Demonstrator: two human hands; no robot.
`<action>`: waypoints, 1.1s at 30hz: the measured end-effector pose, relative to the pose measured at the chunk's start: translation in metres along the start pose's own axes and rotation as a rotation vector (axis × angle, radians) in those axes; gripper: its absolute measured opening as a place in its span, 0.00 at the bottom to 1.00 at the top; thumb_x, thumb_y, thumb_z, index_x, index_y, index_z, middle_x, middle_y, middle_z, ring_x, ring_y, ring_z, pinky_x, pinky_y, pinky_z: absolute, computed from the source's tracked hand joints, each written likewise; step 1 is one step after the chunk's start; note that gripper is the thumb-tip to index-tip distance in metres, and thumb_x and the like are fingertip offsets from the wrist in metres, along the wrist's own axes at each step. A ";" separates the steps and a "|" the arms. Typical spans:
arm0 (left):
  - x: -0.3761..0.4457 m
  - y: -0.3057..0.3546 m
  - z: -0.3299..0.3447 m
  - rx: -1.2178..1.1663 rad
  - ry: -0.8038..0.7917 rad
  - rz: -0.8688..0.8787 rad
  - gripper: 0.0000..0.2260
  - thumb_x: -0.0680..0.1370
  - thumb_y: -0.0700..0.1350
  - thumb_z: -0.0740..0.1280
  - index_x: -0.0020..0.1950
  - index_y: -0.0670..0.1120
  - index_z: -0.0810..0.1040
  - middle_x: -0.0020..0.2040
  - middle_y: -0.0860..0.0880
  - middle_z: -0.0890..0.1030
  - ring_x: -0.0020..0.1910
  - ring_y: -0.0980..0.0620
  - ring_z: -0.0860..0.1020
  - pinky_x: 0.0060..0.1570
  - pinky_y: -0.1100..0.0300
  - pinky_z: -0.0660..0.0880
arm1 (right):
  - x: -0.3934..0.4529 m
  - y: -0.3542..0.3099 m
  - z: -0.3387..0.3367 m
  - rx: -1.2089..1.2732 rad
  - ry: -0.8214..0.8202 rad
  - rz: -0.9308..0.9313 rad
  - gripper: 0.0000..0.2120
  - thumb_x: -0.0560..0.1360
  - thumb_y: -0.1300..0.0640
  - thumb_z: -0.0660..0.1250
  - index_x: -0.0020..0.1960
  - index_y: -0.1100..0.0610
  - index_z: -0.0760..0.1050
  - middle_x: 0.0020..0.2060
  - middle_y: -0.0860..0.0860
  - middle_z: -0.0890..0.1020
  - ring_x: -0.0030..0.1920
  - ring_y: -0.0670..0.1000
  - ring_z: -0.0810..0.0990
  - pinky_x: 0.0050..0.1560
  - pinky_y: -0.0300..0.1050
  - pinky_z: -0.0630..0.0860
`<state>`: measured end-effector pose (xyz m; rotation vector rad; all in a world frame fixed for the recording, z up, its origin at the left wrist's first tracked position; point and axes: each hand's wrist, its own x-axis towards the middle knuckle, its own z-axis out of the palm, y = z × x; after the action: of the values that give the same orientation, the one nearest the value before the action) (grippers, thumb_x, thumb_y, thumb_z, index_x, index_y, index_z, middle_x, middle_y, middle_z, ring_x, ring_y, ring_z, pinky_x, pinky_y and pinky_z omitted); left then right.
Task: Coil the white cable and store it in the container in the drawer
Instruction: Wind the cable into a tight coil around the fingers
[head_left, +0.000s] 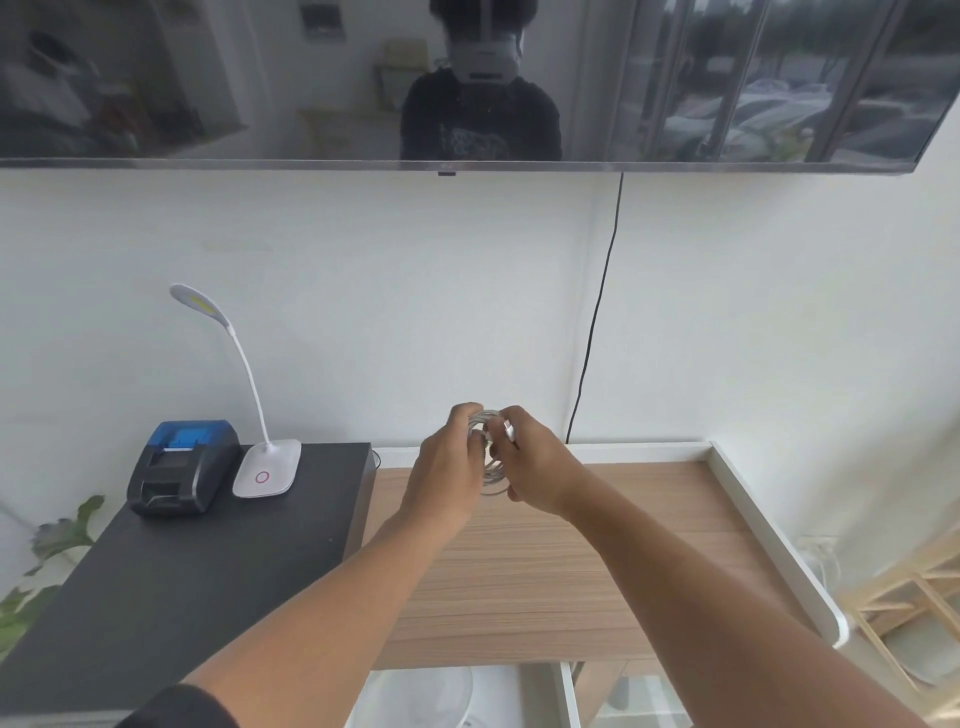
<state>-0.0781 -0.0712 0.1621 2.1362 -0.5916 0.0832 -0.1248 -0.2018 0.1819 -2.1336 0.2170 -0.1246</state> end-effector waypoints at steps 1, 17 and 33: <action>0.000 0.002 0.001 0.001 0.022 0.002 0.15 0.85 0.43 0.57 0.71 0.51 0.72 0.52 0.51 0.83 0.45 0.56 0.80 0.39 0.70 0.68 | 0.000 0.000 0.000 0.020 0.001 0.009 0.17 0.86 0.45 0.53 0.57 0.58 0.71 0.43 0.54 0.80 0.27 0.51 0.74 0.27 0.44 0.75; -0.011 0.020 0.011 -0.212 0.177 -0.113 0.15 0.86 0.48 0.52 0.62 0.45 0.76 0.41 0.47 0.76 0.36 0.43 0.82 0.23 0.68 0.72 | 0.020 -0.021 -0.047 0.079 0.101 0.336 0.34 0.81 0.32 0.54 0.47 0.64 0.76 0.24 0.50 0.84 0.18 0.49 0.74 0.22 0.35 0.70; -0.019 0.004 0.008 -0.051 0.188 -0.037 0.12 0.86 0.44 0.56 0.61 0.43 0.78 0.39 0.51 0.79 0.39 0.52 0.78 0.35 0.74 0.68 | 0.011 -0.014 -0.014 0.542 -0.106 0.329 0.17 0.83 0.64 0.59 0.35 0.61 0.69 0.31 0.54 0.69 0.26 0.49 0.65 0.25 0.39 0.68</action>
<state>-0.0978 -0.0723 0.1546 2.0614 -0.4401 0.2431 -0.1146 -0.2088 0.2012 -1.5378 0.4174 0.1127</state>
